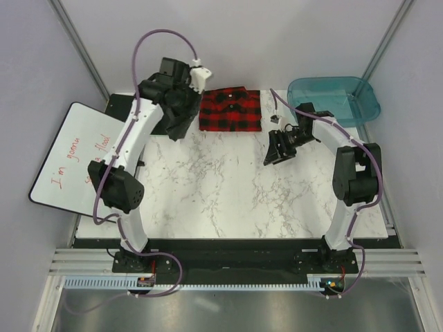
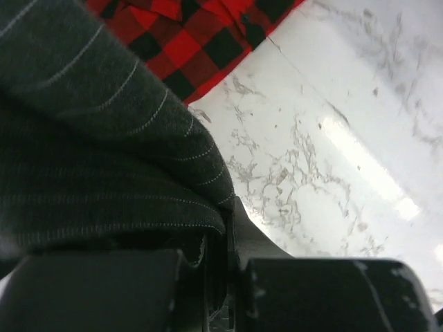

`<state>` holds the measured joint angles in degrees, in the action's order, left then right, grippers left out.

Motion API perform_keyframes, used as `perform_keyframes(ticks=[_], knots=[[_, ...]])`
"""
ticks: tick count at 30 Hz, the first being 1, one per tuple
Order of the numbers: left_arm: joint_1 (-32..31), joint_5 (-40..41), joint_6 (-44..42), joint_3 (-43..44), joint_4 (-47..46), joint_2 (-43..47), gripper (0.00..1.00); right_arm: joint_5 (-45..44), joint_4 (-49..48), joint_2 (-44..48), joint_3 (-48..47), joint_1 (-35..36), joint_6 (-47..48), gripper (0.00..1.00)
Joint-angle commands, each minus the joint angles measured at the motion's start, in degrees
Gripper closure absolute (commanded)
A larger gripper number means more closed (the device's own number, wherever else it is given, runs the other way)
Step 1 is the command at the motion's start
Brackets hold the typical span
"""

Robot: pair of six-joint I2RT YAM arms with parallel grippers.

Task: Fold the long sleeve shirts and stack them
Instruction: Fold the shirt

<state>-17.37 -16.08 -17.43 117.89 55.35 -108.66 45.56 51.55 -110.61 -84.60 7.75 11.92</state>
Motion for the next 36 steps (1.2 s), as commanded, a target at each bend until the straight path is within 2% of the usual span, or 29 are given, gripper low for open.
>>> perform_keyframes(ticks=[1,5,8,11,14,15,17,18,20,21,22,23,24,27,30,31,33,34,36], knots=[[-13.5,18.7,-15.9,-3.2,5.7,1.1,0.98,3.7,2.6,1.4,2.8,-0.9,2.8,0.30],[-25.7,25.2,-19.4,-12.7,4.5,-1.5,0.98,6.7,2.3,0.5,6.3,-2.5,2.8,0.31],[-33.0,27.4,-16.5,-18.2,4.3,-5.9,0.98,8.5,2.4,-0.3,9.6,-4.7,2.7,0.31],[-39.2,25.1,-9.8,-20.9,3.4,-10.8,0.96,8.7,2.7,-0.7,12.2,-8.4,3.0,0.30],[-41.9,17.5,-2.8,-17.3,3.5,-15.2,0.91,8.2,4.2,-1.5,13.7,-12.4,4.2,0.30],[-42.0,15.5,0.1,-16.1,3.5,-15.8,0.87,7.8,4.3,-1.5,13.9,-13.1,4.3,0.30],[-42.6,8.7,3.9,-13.0,3.6,-16.8,0.74,6.8,4.3,-1.4,15.2,-15.0,4.2,0.30],[-42.7,6.5,4.9,-11.9,3.9,-17.3,0.59,6.4,4.3,-0.8,15.4,-15.4,4.2,0.30],[-42.7,-0.1,5.7,-9.3,5.3,-17.4,0.57,4.6,4.3,0.2,15.8,-16.1,4.7,0.30],[-42.7,-2.2,5.7,-9.0,5.8,-15.9,0.45,4.3,4.5,1.3,16.0,-16.0,4.8,0.30],[-42.6,-4.6,5.1,-9.7,6.6,-14.7,0.41,3.8,4.6,2.0,16.3,-16.0,5.0,0.30],[-42.6,-8.8,4.3,-10.4,7.0,-13.0,0.24,3.1,5.0,2.6,16.5,-16.0,5.4,0.30],[-42.5,-9.0,4.1,-11.3,7.0,-11.3,0.22,2.3,5.3,3.3,16.4,-15.9,5.7,0.30],[-39.3,-15.4,5.6,-14.5,6.2,-4.4,0.20,0.8,6.7,3.5,16.3,-15.1,6.4,0.34],[-30.3,-19.2,9.6,-17.9,3.3,1.0,0.23,0.8,7.2,2.2,17.4,-11.5,6.8,0.38],[-24.2,-19.7,10.4,-19.6,2.3,1.9,0.23,0.6,6.2,1.8,17.6,-10.1,6.5,0.39],[-18.0,-22.9,11.4,-20.9,1.0,3.5,0.25,-0.4,4.5,-0.1,17.5,-6.0,5.5,0.41],[-12.2,-24.3,11.7,-22.1,0.6,3.9,0.25,-1.4,2.8,-0.9,17.1,-4.9,3.8,0.42],[-7.3,-26.9,12.3,-23.4,-0.5,6.1,0.25,-3.5,0.9,-4.1,14.9,-2.7,2.1,0.47]])
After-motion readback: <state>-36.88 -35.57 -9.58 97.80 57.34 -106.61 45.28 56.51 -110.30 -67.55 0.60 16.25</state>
